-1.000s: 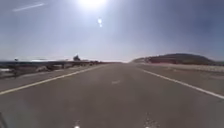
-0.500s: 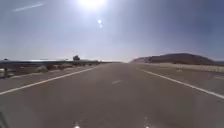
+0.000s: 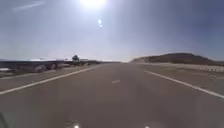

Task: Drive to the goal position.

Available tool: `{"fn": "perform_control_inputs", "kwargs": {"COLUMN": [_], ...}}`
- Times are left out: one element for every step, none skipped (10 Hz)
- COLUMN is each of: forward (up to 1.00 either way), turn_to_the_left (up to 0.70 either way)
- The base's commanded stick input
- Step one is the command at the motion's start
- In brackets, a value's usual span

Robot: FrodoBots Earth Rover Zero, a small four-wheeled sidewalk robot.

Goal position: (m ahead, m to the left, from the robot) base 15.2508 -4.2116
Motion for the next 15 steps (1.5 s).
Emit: {"fn": "perform_control_inputs", "kwargs": {"forward": [1.00, 1.00, 1.00, 1.00, 1.00, 1.00, 1.00, 1.00, 1.00, 1.00, 1.00, 1.00, 1.00, 1.00, 1.00], "turn_to_the_left": [0.00, 0.00, 0.00, 0.00, 0.00, 0.00, 0.00, 0.00, 0.00, 0.00, 0.00, 0.00, 0.00, 0.00, 0.00]}}
